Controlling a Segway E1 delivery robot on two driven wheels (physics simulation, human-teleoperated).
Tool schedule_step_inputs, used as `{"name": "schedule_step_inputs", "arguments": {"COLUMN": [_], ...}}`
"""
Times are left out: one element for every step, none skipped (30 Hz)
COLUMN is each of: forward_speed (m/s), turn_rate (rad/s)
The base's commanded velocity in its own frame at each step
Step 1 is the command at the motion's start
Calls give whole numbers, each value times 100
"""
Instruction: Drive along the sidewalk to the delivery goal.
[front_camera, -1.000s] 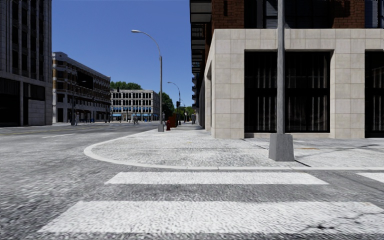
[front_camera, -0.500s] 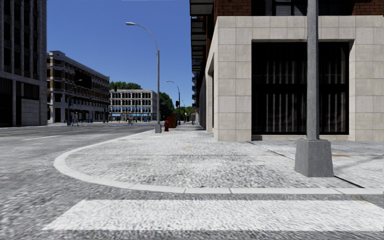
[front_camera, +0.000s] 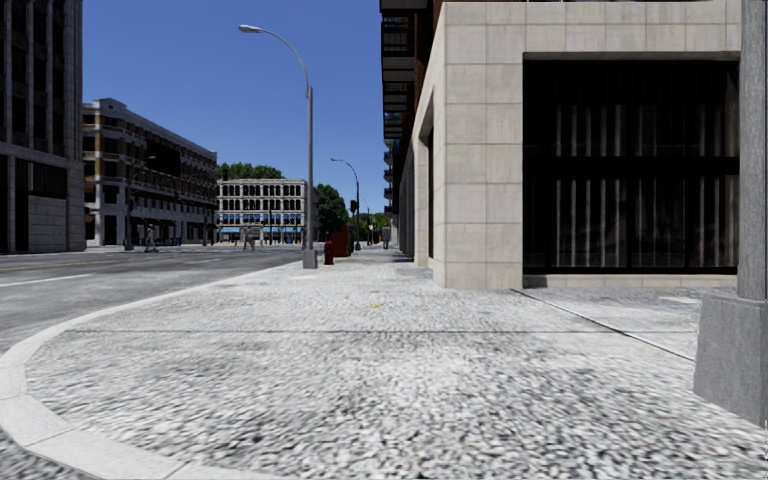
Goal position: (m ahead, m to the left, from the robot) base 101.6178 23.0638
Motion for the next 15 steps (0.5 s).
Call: {"name": "schedule_step_inputs", "arguments": {"forward_speed": [200,200,200,200,200,200,200,200,200,200,200,200,200,200,200], "turn_rate": [0,0,0,0,0,0,0,0,0,0,0,0,0,0,0]}}
